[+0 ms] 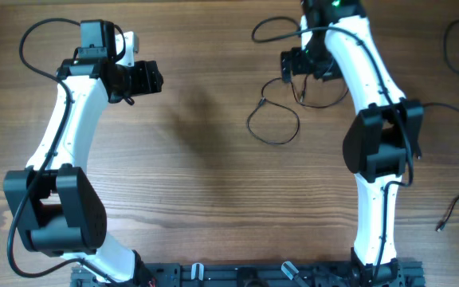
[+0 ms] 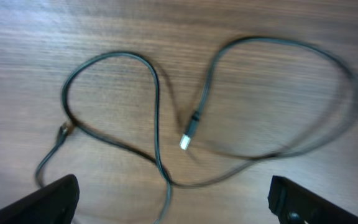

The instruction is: Untangle cables

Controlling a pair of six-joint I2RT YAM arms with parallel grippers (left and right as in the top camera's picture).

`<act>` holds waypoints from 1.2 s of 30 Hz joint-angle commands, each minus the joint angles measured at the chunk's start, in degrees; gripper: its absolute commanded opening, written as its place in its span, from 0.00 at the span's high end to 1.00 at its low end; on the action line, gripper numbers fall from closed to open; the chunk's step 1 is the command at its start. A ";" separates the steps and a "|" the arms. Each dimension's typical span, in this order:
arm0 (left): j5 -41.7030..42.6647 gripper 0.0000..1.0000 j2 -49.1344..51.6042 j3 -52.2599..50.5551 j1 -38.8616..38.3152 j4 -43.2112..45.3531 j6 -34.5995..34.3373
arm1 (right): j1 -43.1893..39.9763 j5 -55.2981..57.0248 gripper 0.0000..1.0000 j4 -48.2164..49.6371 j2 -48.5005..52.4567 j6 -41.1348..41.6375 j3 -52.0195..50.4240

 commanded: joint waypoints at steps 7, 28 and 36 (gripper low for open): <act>-0.37 0.22 -1.66 -0.31 0.09 -0.20 1.33 | 1.57 1.31 0.01 9.11 1.31 0.20 -13.00; -0.35 0.22 -1.73 -0.31 0.09 -0.70 1.31 | 1.90 -4.68 0.89 7.06 1.33 0.00 -13.49; -0.33 0.22 -1.73 -0.31 0.09 -0.66 1.31 | 1.97 -6.36 0.95 6.75 1.33 -0.70 -13.49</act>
